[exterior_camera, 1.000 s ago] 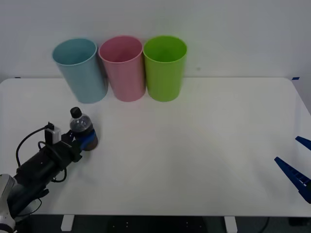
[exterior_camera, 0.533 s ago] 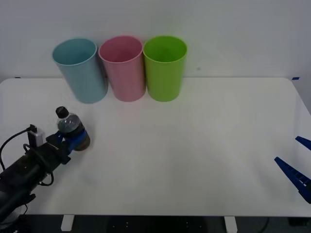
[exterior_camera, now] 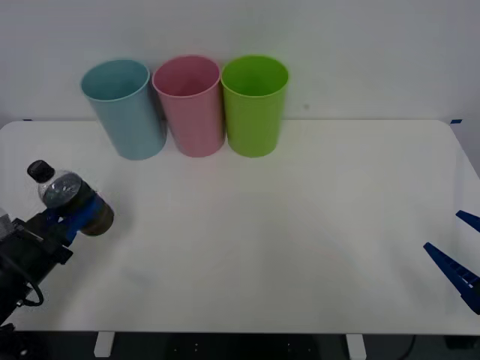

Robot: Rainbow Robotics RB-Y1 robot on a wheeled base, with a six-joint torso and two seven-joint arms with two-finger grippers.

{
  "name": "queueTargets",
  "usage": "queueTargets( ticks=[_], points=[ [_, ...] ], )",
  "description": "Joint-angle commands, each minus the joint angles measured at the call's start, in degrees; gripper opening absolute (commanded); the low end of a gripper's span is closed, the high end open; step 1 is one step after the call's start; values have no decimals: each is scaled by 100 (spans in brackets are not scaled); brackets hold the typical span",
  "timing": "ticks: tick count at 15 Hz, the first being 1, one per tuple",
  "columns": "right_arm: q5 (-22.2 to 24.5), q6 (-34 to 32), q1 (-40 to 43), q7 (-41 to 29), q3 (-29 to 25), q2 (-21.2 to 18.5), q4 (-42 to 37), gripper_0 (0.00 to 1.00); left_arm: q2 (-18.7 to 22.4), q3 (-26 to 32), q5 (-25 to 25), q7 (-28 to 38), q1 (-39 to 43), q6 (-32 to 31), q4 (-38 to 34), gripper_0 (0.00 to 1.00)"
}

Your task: Grasp the object on the table and drop it into the matching bin: aluminum can to the light blue bin, PET bottle to the pink bin.

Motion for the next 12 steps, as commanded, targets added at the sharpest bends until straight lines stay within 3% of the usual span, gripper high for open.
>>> queueTargets(
  ticks=[1, 4, 10, 12],
  points=[
    [0, 0, 0, 0, 0, 0, 0, 100, 6, 119, 13, 608, 108, 113, -558, 0],
    [0, 0, 0, 0, 0, 0, 0, 100, 6, -13, -154, 1329, -111, 508, -1103, 0],
    [0, 0, 0, 0, 0, 0, 0, 100, 58, -22, -725, 2401, -1271, 737, -1121, 0],
    [0, 0, 0, 0, 0, 0, 0, 100, 111, -101, -910, 2454, -1561, 1018, -1095, 0]
  ],
)
